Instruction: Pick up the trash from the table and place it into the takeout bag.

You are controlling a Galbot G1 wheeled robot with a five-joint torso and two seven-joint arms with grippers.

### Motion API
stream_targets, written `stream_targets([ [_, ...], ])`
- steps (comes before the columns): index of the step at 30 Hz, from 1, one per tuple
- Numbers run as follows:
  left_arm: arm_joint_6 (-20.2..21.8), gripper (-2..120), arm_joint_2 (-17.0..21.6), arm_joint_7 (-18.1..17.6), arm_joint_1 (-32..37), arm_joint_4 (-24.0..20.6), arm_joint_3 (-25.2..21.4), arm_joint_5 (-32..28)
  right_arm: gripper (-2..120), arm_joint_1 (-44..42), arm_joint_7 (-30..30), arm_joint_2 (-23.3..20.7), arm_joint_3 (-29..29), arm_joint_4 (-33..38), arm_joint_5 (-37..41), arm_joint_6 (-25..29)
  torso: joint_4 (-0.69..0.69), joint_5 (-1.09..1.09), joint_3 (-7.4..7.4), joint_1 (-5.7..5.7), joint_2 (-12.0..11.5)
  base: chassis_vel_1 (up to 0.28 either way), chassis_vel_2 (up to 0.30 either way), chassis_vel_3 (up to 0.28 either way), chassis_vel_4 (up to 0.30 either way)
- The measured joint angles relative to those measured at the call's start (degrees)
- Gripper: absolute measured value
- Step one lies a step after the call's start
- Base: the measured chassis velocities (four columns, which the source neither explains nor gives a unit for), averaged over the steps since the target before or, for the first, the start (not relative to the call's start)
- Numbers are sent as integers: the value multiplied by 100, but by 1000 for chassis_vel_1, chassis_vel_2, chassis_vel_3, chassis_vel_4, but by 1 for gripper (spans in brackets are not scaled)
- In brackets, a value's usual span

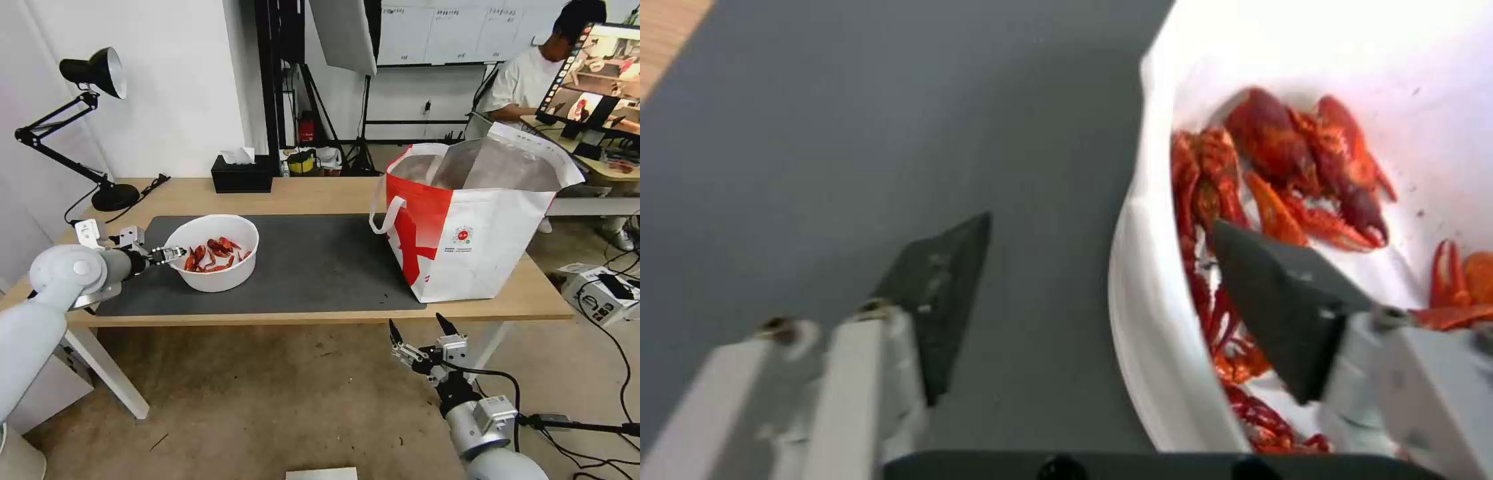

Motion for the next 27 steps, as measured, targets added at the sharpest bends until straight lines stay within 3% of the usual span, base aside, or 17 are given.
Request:
stream_targets([
  [2,-3,58,-2,0,-12,2,22,2,100,0,0,0,0,0,0,0,0,0,0,0,0,0,0,0,0],
  [5,-13,41,-14,3,-58,6,92,6,100,0,0,0,0,0,0,0,0,1,-1,0,0,0,0,0,0],
  [9,-16,33,-24,6,-82,18,123,6,100,0,0,0,0,0,0,0,1,1,-1,0,0,0,0,0,0],
  [16,-50,2,-24,23,-102,27,191,37,100,0,0,0,0,0,0,0,1,1,-1,0,0,0,0,0,0],
  [27,-157,0,33,36,-110,-133,163,-49,100,0,0,0,0,0,0,0,-1,-3,0,0,0,0,0,0,0],
])
